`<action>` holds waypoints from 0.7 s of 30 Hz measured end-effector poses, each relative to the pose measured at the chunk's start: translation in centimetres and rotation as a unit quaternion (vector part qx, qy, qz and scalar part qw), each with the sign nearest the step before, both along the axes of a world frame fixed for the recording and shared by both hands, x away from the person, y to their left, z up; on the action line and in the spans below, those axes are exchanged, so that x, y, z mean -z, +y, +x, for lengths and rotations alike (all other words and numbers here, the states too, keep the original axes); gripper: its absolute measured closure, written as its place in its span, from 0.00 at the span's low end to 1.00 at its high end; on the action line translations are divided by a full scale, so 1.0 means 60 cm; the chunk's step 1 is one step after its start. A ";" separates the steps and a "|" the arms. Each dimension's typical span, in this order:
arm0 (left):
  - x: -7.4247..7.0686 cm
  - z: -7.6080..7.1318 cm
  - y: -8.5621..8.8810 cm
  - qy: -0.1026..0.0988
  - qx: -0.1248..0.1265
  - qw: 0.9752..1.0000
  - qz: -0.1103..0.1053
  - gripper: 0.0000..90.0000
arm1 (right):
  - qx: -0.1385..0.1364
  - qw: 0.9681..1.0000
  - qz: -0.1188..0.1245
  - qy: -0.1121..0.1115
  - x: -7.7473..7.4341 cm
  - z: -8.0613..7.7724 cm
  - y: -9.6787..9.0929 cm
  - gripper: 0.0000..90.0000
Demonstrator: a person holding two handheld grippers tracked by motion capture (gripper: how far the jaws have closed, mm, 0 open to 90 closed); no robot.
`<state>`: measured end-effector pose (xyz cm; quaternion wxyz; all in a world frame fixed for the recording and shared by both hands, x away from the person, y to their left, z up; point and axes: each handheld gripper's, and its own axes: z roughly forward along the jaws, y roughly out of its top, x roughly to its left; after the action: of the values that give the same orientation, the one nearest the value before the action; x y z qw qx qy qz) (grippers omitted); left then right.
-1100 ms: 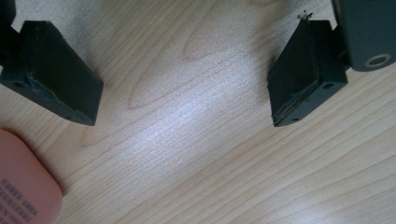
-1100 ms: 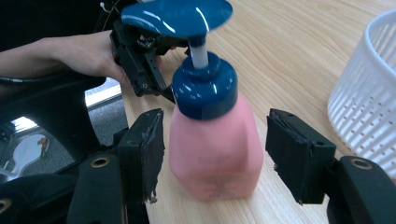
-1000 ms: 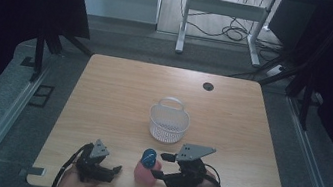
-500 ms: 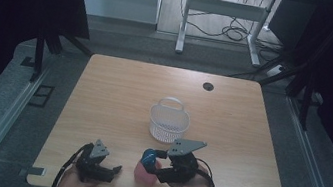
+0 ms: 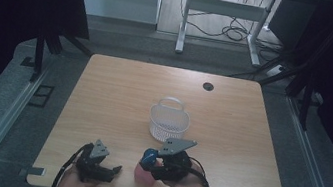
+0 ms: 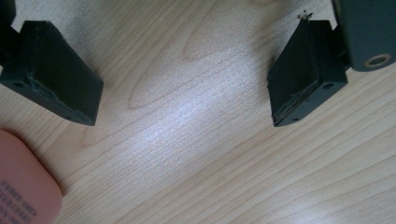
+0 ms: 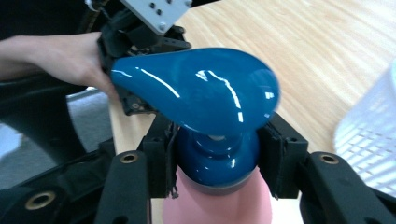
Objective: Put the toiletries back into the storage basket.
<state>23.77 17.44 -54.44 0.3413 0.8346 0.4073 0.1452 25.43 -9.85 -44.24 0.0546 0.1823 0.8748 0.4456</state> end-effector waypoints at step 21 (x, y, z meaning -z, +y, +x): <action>0.000 0.000 0.000 0.000 0.000 1.000 0.000 0.11 | 0.011 1.000 0.005 0.001 -0.033 0.017 -0.019 0.58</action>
<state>23.77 17.43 -54.44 0.3414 0.8345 0.4074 0.1451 26.46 -10.97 -42.29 0.0582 0.1928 0.8704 0.4492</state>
